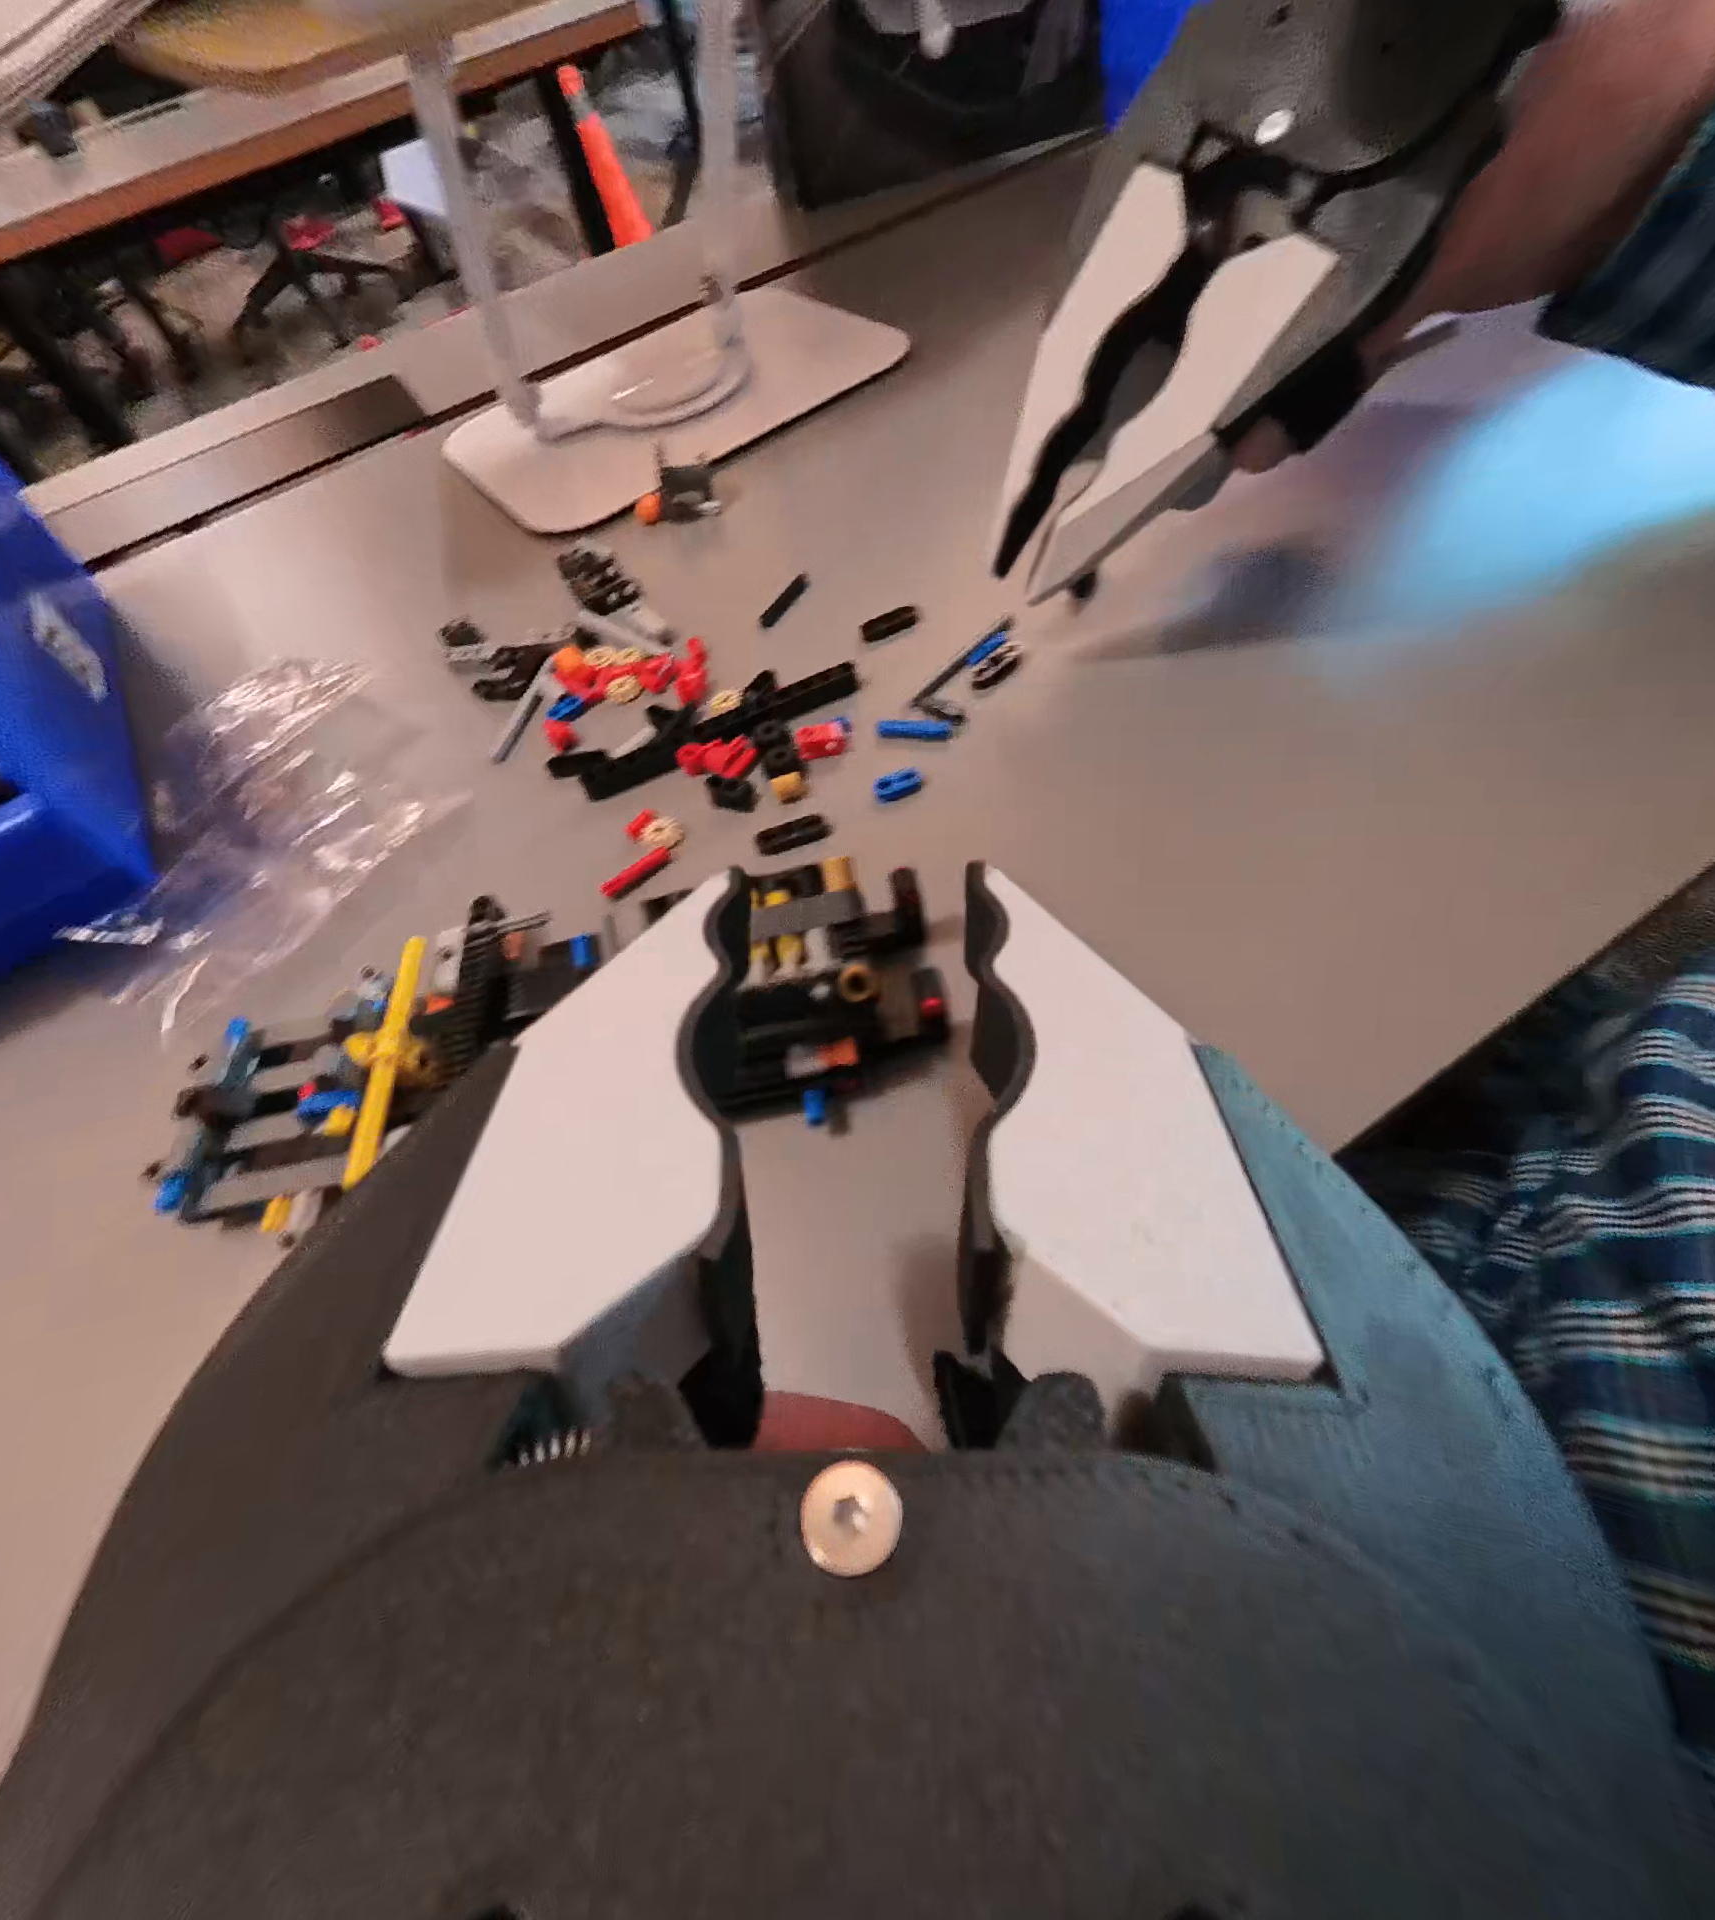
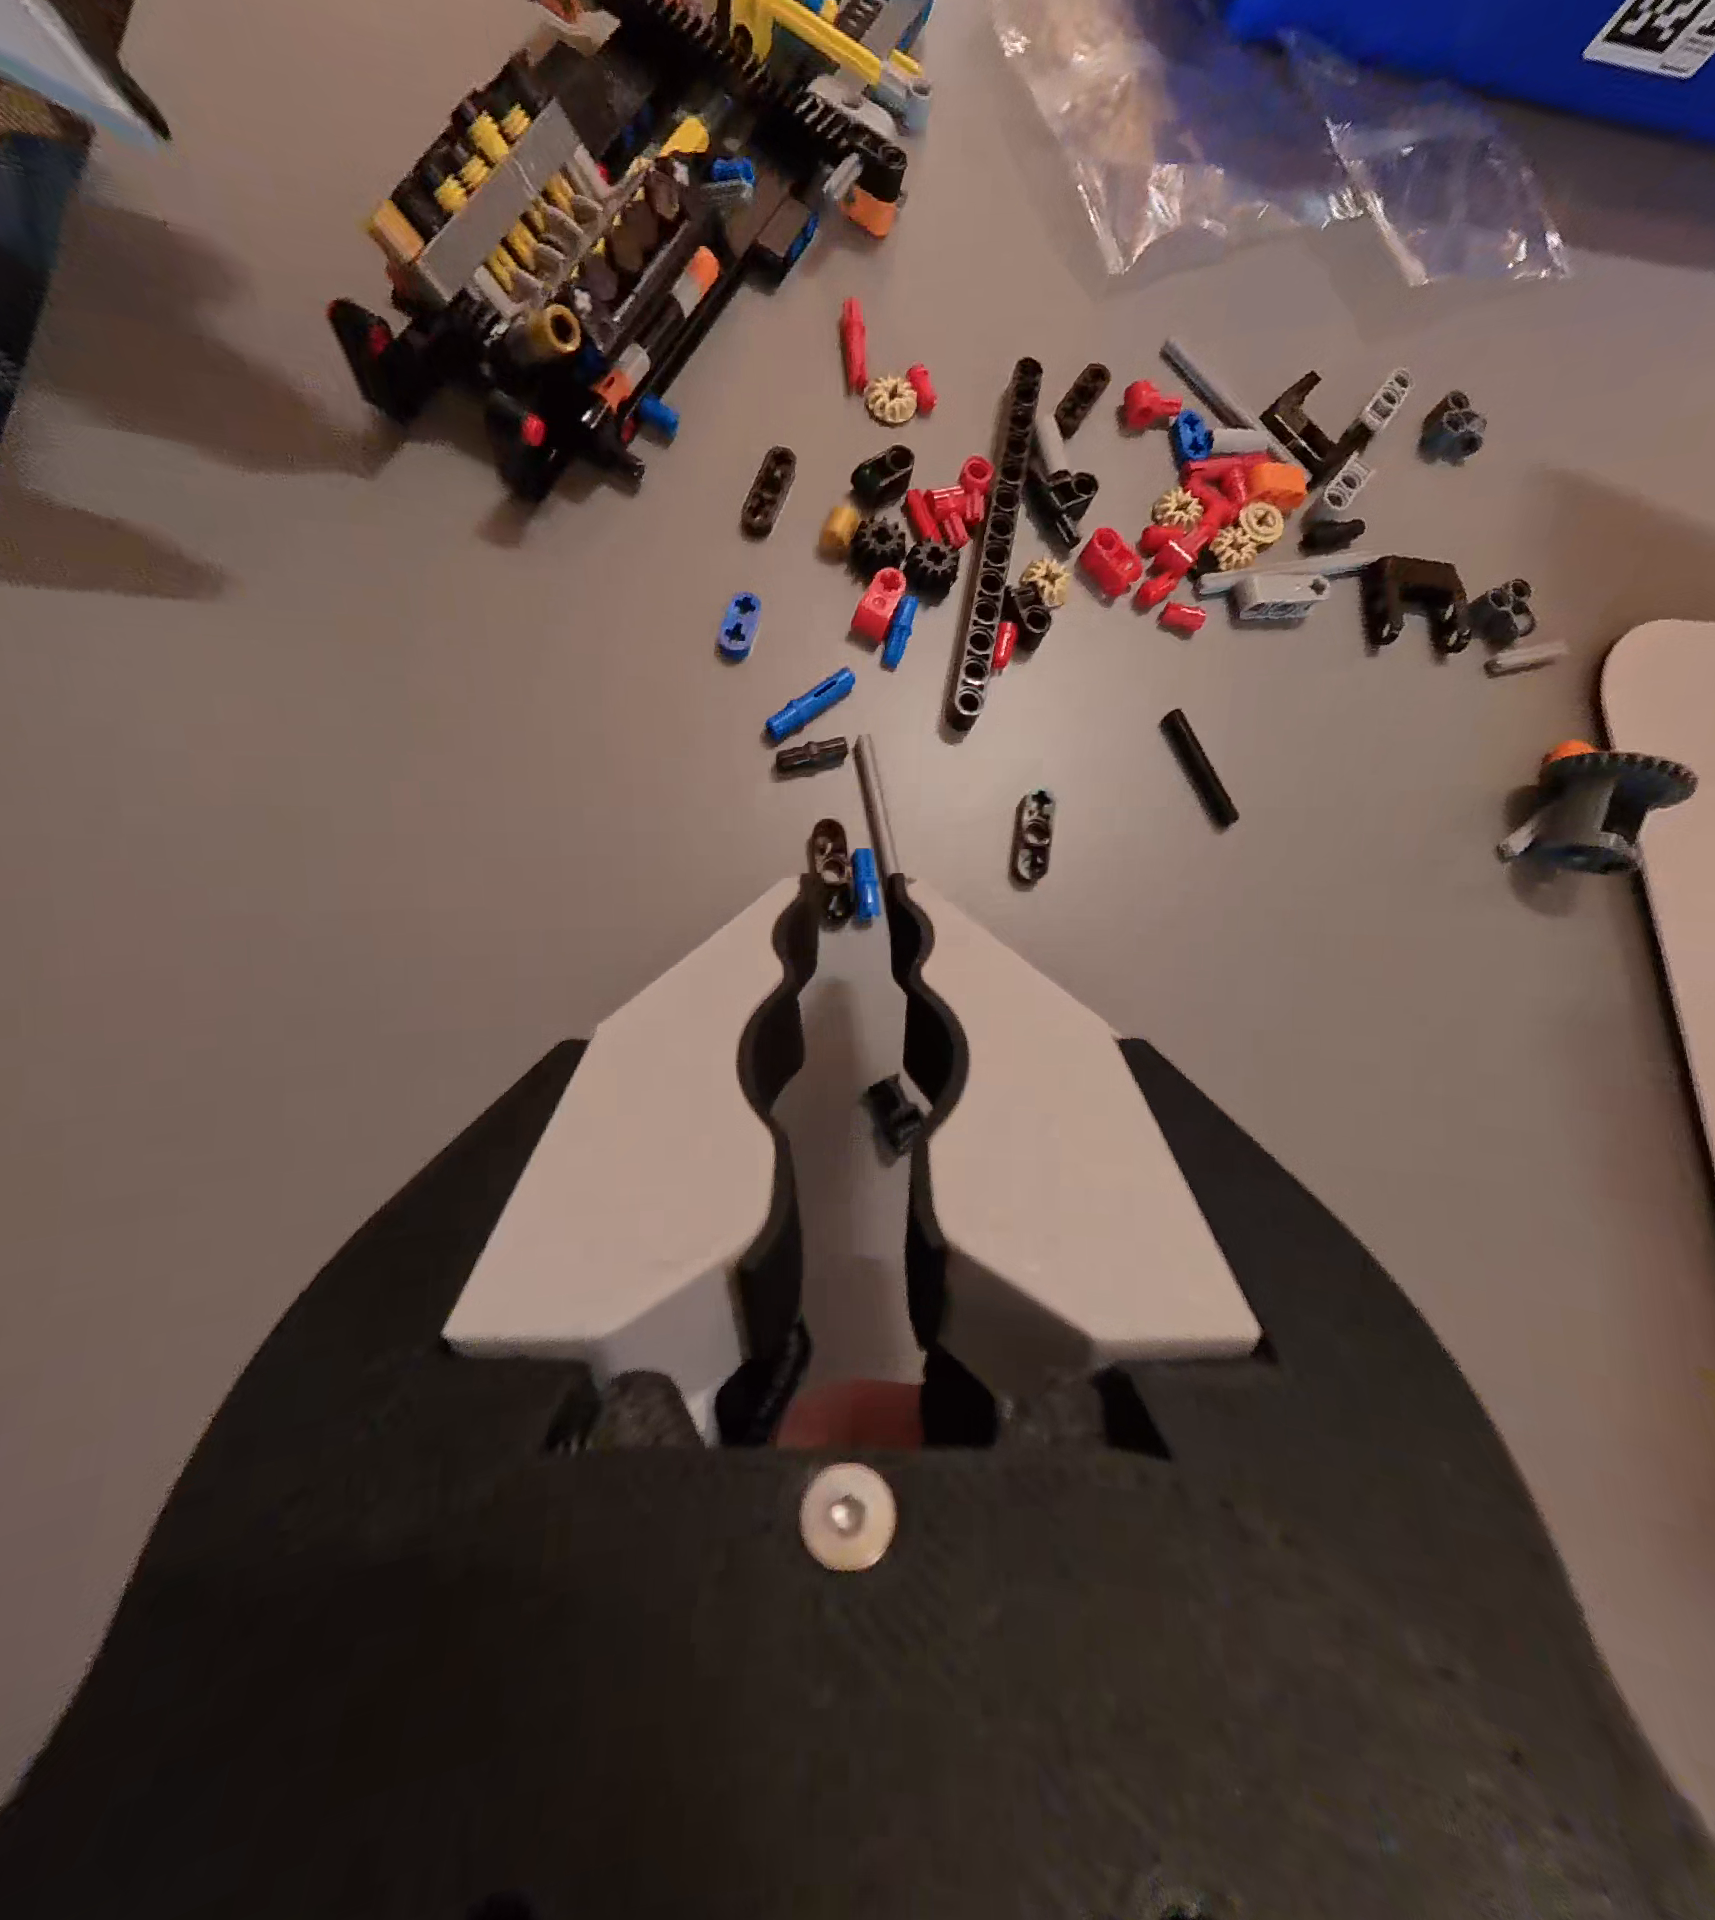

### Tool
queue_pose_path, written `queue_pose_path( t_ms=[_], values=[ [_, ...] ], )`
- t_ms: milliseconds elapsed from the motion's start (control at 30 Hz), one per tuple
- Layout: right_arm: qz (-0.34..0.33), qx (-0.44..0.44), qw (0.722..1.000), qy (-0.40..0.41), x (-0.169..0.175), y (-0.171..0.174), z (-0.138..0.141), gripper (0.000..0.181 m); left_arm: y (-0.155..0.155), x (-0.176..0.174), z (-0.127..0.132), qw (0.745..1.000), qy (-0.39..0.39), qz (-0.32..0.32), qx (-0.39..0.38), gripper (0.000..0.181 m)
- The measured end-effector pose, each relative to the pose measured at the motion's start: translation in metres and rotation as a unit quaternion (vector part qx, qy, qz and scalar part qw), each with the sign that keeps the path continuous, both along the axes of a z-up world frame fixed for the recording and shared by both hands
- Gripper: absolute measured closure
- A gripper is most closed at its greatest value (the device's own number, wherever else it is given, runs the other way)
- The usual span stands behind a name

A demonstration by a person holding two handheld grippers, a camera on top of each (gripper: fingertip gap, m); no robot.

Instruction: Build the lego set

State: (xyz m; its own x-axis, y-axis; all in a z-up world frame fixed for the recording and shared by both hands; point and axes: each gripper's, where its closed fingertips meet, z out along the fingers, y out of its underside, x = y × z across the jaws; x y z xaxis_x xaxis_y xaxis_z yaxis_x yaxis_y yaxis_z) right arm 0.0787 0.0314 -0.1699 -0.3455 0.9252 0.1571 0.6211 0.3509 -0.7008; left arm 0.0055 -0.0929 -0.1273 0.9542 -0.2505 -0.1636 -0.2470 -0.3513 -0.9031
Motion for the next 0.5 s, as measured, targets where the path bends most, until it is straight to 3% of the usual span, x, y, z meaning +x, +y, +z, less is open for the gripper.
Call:
queue_pose_path(
  t_ms=[167,367,500],
  values=[
    [0.007,0.008,1.0,-0.007,0.009,-0.003,-0.009,0.165,0.004,0.04,-0.007,0.998,0.002,-0.058,-0.007,0.142],
    [-0.039,0.009,0.999,0.009,0.02,0.026,0.003,0.17,0.011,0.078,-0.015,0.994,0.012,-0.112,-0.015,0.144],
    [-0.029,0.012,0.999,-0.009,0.039,0.033,-0.002,0.165,0.014,0.094,-0.028,0.99,0.034,-0.137,-0.029,0.144]
  ],
)
